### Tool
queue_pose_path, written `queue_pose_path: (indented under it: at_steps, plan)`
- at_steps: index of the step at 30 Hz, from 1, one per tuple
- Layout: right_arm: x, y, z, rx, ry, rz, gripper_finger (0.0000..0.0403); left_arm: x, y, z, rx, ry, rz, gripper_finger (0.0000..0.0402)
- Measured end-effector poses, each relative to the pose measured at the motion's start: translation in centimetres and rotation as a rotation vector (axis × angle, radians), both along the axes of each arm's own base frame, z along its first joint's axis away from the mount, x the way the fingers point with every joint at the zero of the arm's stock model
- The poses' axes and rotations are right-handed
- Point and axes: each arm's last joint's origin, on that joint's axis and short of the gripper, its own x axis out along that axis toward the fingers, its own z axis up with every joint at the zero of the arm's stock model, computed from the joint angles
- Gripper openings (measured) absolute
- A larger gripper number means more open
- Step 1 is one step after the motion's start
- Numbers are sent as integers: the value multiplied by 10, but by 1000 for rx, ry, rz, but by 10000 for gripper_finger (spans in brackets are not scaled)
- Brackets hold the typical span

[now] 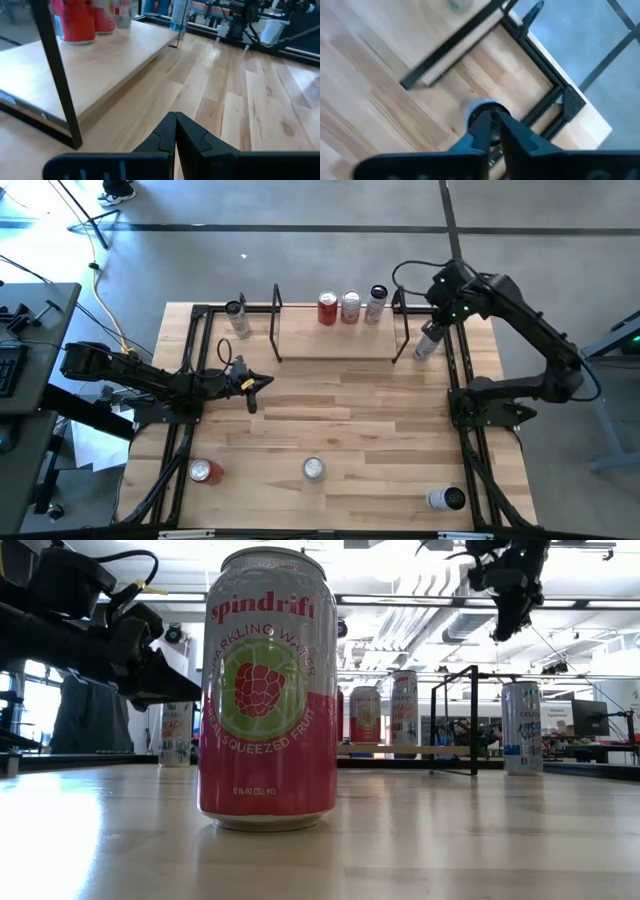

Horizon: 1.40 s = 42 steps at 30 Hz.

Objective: Place canned beverage on shelf
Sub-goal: Put the right white and blue soda can on the shelf

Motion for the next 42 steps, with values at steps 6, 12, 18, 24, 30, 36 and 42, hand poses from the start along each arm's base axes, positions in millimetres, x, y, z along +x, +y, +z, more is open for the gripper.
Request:
queue_pose_path:
  at_steps: [6,12,18,24,30,36,42]
  plan:
    - [-6,8,1,56,-20,-43,29,0,-1,0,-8,-2,-18,0]
    - [-3,13,-7,143,96,-27,83,0,-2,0,-8,-1,-20,0]
    - [10,6,-17,144,171,-104,210,0,-2,0,-23,-6,-17,0]
    - [19,-15,-34,208,238,-148,272,0,-5,0,-31,-9,-34,0]
    - [31,-29,-48,264,253,-109,275,0,-9,0,-30,-8,-57,0]
    - [34,-32,-52,276,278,-64,275,0,-10,0,-24,-6,-68,0]
    - [30,-35,-52,270,293,-39,275,0,-10,0,-23,-6,-66,0]
